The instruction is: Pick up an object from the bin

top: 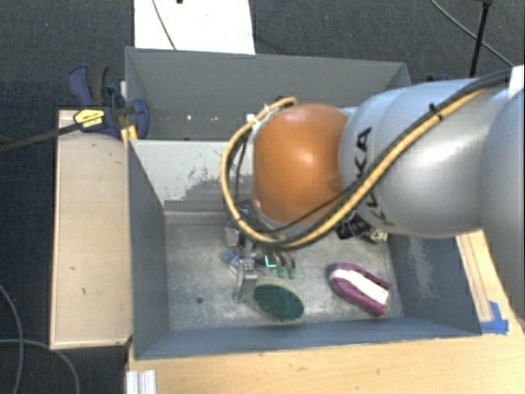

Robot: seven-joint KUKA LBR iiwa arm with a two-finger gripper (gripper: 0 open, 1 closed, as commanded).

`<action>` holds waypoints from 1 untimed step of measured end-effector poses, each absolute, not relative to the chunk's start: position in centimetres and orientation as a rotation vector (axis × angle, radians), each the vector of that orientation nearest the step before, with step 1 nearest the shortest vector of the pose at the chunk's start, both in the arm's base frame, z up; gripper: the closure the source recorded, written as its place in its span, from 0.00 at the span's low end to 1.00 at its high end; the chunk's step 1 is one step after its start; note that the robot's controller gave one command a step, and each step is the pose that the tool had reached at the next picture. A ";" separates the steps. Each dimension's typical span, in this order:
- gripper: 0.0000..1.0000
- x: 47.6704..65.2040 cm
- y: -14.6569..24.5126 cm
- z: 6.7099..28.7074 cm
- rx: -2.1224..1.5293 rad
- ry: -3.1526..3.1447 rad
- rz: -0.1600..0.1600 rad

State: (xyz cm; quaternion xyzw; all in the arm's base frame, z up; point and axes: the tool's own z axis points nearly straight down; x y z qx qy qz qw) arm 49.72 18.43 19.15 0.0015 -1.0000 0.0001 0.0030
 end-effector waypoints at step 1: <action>0.00 53.2 11.1 10.9 1.064 -2.955 0.002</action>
Offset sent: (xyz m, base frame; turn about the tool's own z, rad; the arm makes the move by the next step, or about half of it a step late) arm 0.0340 -0.0715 -0.0824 -0.6925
